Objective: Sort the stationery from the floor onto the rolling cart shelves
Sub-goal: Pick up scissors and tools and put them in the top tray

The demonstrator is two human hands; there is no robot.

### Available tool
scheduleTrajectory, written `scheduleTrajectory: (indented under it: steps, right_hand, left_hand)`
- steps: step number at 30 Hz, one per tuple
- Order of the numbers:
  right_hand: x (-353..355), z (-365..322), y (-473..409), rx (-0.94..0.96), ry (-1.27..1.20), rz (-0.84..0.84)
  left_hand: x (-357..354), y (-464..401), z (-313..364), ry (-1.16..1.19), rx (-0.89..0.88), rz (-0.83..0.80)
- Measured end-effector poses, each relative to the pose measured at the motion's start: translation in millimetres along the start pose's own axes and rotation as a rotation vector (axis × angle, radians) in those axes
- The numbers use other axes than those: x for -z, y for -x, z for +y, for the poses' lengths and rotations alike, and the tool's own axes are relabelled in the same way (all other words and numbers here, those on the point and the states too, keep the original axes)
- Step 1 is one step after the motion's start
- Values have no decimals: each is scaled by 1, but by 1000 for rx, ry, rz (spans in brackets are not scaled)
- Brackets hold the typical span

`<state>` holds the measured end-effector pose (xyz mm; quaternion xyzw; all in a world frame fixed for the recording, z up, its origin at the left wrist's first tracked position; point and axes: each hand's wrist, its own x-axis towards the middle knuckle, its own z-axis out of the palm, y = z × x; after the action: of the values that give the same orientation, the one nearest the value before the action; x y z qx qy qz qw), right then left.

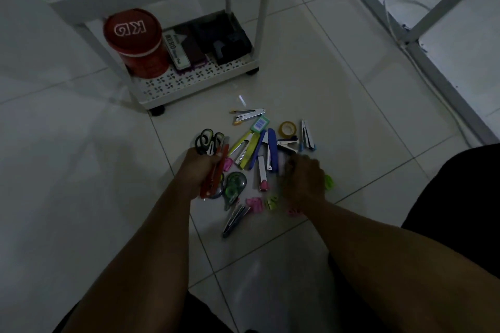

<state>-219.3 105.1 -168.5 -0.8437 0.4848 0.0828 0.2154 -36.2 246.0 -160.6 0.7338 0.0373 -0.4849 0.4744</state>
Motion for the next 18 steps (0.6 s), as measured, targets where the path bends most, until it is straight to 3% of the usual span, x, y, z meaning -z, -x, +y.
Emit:
scheduleTrajectory:
  steps: [3,6,10,14,16,18]
  right_hand:
    - [1,6,-2,-86,231,-53]
    - [2,-4,-9,-80,207,-43]
    - [-1,-19,-17,-181,185,-179]
    - [-4,-27,-19,-358,29,-247]
    - [-7,-31,-16,-391,-36,-181]
    - [-11,-36,-12,-395,-257,-87]
  left_hand:
    - [-3,1,0,-39,10,-4]
    - [-6,1,3,-32,8,-15]
    - [-7,0,1,-40,13,-62]
    - [-7,-1,1,-38,26,-86]
    - [-8,-2,1,-41,4,-78]
    - [-9,-1,2,-33,-33,-72]
